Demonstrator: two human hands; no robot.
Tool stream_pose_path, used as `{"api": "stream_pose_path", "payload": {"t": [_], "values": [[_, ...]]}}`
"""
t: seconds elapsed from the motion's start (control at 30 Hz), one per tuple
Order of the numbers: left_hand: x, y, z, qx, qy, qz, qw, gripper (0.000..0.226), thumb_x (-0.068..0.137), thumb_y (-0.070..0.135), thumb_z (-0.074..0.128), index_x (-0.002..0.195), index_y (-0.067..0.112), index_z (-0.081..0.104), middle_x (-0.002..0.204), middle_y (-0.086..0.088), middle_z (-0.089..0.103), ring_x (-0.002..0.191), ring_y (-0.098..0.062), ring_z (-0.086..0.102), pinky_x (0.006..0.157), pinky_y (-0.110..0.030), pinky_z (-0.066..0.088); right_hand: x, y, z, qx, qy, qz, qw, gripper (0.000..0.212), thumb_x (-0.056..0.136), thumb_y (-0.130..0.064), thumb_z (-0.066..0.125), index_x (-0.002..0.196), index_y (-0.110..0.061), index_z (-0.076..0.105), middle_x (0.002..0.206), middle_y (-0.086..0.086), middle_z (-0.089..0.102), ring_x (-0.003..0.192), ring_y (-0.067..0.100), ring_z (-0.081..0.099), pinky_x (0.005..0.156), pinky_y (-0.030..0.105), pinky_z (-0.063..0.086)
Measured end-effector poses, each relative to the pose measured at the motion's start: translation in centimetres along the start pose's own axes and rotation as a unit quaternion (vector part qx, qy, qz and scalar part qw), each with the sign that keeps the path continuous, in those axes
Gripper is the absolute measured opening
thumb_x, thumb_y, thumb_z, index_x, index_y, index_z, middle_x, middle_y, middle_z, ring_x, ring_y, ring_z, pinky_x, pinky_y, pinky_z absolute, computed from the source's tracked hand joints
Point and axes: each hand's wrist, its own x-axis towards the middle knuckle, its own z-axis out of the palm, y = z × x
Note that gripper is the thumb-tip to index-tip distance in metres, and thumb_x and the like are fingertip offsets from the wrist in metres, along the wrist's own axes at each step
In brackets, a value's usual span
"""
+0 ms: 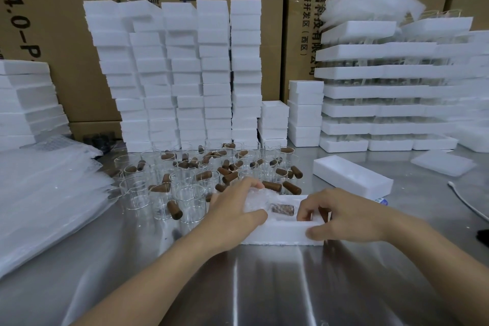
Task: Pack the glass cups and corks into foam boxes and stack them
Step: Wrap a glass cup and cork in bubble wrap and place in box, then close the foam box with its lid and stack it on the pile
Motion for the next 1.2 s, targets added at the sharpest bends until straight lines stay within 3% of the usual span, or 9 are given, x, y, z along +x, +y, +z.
{"api": "stream_pose_path", "payload": {"t": [0.2,0.3,0.4,0.53,0.77,0.87,0.97,1.07,1.2], "values": [[-0.1,-0.2,0.7,0.026,0.028,0.043,0.998,0.050,0.098,0.068,0.057,0.142,0.049,0.044,0.134,0.030,0.042,0.113,0.007,0.024,0.107,-0.032,0.019,-0.2,-0.3,-0.3,0.073,0.064,0.005,0.995,0.030,0.093,-0.059,0.068,0.089,-0.030,0.076,0.071,-0.019,0.065,0.057,0.002,0.051,0.059,0.014,0.039],[-0.1,-0.2,0.9,0.056,0.042,0.063,0.996,0.051,0.102,0.070,0.048,0.146,0.045,0.045,0.133,0.030,0.044,0.107,0.013,0.024,0.106,-0.029,0.018,0.0,0.2,-0.8,0.089,0.204,0.027,0.975,0.022,0.098,-0.049,0.069,0.084,-0.032,0.076,0.083,-0.022,0.069,0.053,0.003,0.047,0.058,0.011,0.039],[-0.1,-0.3,0.8,0.087,0.033,0.072,0.993,0.055,0.101,0.073,0.043,0.148,0.044,0.041,0.143,0.023,0.050,0.122,0.004,0.037,0.107,-0.028,0.016,0.2,2.0,-1.5,0.069,0.307,0.097,0.944,0.007,0.097,-0.038,0.073,0.090,-0.035,0.073,0.097,-0.020,0.069,0.065,0.002,0.055,0.062,0.014,0.039],[0.2,-0.6,0.4,0.085,-0.001,0.064,0.994,0.062,0.099,0.082,0.033,0.152,0.050,0.033,0.158,0.018,0.044,0.148,-0.010,0.036,0.117,-0.035,0.018,-0.3,6.2,-2.5,-0.039,0.256,0.254,0.932,0.032,0.095,-0.044,0.072,0.123,-0.030,0.065,0.123,-0.004,0.062,0.106,0.020,0.060,0.086,0.036,0.045],[0.1,-0.7,-0.2,0.052,0.023,0.087,0.995,0.065,0.101,0.083,0.021,0.156,0.051,0.032,0.159,0.024,0.042,0.150,-0.002,0.035,0.127,-0.045,0.024,-0.8,8.6,-2.8,-0.060,0.266,0.304,0.913,0.012,0.095,-0.030,0.070,0.095,-0.038,0.061,0.101,-0.009,0.070,0.078,0.012,0.064,0.070,0.032,0.049],[0.4,-0.8,-0.8,0.014,0.075,0.093,0.993,0.058,0.103,0.077,0.028,0.151,0.048,0.043,0.145,0.026,0.052,0.137,0.004,0.046,0.122,-0.045,0.037,-1.0,6.9,-3.2,-0.058,0.334,0.256,0.905,0.006,0.100,-0.028,0.062,0.101,-0.034,0.061,0.096,-0.012,0.067,0.063,0.012,0.068,0.069,0.037,0.057],[0.9,-0.9,-1.2,-0.054,0.129,0.105,0.985,0.043,0.107,0.063,0.041,0.144,0.044,0.054,0.132,0.028,0.058,0.125,0.011,0.052,0.106,-0.024,0.046,-1.3,4.5,-3.3,-0.092,0.424,0.145,0.889,0.011,0.105,-0.030,0.055,0.113,-0.034,0.060,0.098,-0.013,0.061,0.043,0.007,0.062,0.063,0.042,0.059],[1.2,-0.2,-1.8,-0.158,0.166,0.084,0.970,0.030,0.107,0.056,0.050,0.134,0.046,0.059,0.125,0.028,0.065,0.117,0.013,0.058,0.089,-0.005,0.045,-1.1,2.2,-3.1,-0.167,0.512,0.005,0.843,0.020,0.101,-0.020,0.067,0.121,-0.024,0.067,0.101,-0.012,0.062,0.051,-0.003,0.051,0.051,0.035,0.054],[0.9,1.0,-2.7,-0.285,0.177,0.057,0.940,0.064,0.087,0.076,0.050,0.142,0.043,0.055,0.129,0.016,0.070,0.110,0.001,0.070,0.088,-0.023,0.051,-0.2,1.0,-2.4,-0.273,0.531,-0.138,0.790,0.012,0.102,-0.011,0.068,0.111,-0.015,0.076,0.106,-0.003,0.075,0.071,0.011,0.065,0.050,0.029,0.054]]}}
